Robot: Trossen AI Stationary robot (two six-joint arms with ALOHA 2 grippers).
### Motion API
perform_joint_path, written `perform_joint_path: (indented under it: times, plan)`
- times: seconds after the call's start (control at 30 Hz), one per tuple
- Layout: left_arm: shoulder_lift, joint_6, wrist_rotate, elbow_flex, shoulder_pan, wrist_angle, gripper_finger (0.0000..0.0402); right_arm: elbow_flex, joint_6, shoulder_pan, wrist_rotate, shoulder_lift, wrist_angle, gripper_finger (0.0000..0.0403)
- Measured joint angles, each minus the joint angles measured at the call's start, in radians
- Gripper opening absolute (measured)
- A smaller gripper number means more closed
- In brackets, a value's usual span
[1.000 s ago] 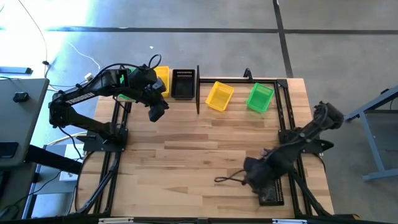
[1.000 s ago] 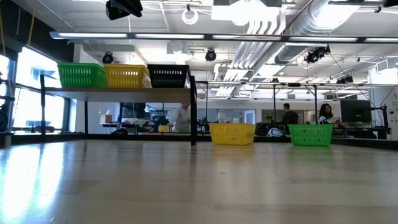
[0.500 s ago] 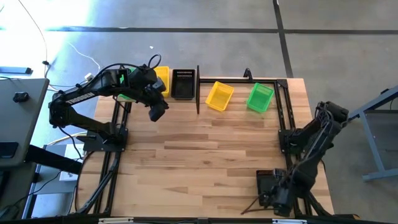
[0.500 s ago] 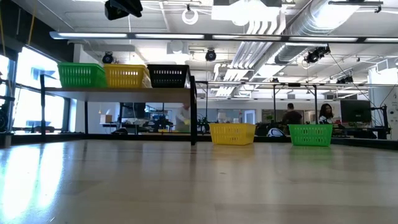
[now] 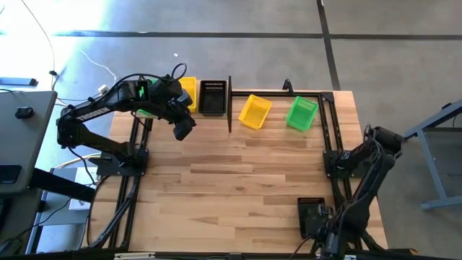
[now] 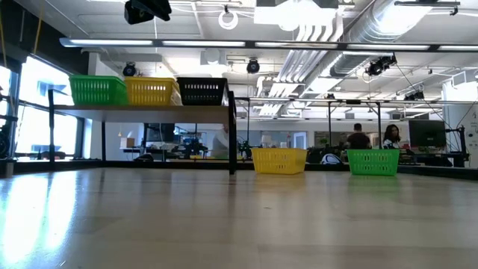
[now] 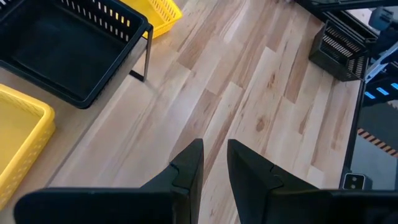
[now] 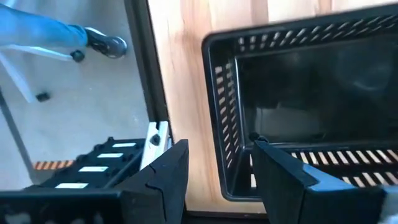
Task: Stack baskets on shelf by color
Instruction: Stack the black bin on top of the black bin on the shelf
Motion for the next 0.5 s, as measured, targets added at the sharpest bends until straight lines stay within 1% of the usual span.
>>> perform_joint_path:
  times: [0.3,0.5]
  plan:
    - [0.0,0.003,0.0,0.0,0.0,0.0,0.0062,0.001,0.005,0.0,-0.004,0.061,0.016,0.0161]
    - [0.0,0.003,0.0,0.0,0.0,0.0,0.0062,0.001,0.001,0.0,-0.055,0.122,0.016,0.0161]
